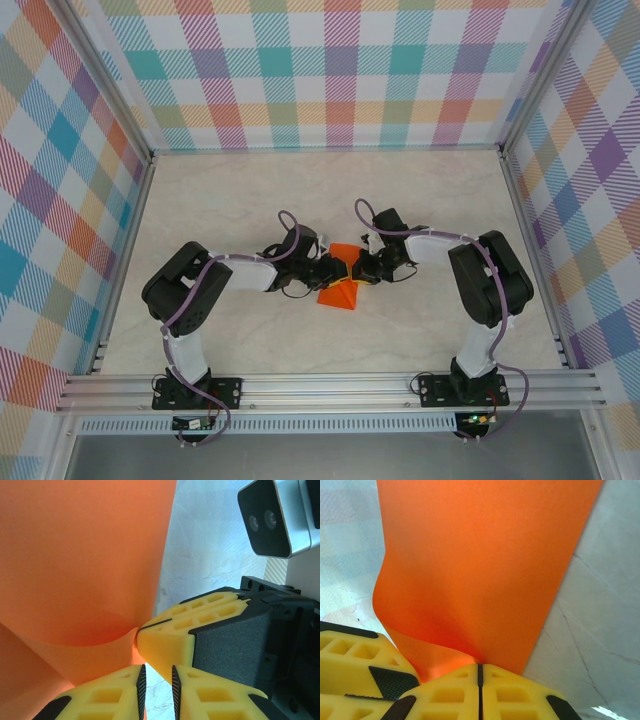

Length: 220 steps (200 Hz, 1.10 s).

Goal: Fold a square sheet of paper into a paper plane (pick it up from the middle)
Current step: Fold the triangle a second time at the center of the table.

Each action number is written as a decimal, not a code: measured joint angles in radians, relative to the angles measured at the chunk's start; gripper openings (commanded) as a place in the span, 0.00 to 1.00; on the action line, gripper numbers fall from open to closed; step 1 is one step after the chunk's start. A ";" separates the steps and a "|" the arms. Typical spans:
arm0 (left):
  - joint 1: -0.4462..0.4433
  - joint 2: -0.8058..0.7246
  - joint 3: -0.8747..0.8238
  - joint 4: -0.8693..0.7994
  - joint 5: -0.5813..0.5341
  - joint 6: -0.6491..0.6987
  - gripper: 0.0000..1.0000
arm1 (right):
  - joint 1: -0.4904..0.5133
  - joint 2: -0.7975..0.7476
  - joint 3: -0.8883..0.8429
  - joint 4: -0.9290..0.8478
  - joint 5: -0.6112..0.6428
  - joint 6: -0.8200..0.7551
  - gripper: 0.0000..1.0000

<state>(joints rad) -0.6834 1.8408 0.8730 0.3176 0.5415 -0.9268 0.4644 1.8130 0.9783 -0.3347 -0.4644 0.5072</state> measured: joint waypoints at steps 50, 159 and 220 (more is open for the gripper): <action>-0.002 0.000 0.000 -0.005 -0.001 0.000 0.22 | 0.000 0.004 0.000 0.000 0.000 0.000 0.08; -0.002 0.000 -0.013 -0.054 -0.027 0.016 0.21 | 0.000 0.006 0.008 -0.002 0.000 0.000 0.13; -0.002 0.000 -0.013 -0.058 -0.027 0.027 0.21 | 0.000 0.006 0.008 -0.005 0.000 -0.005 0.14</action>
<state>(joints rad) -0.6849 1.8408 0.8597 0.2592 0.5140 -0.9001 0.4644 1.8191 0.9859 -0.3401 -0.4644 0.5022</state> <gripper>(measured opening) 0.213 0.143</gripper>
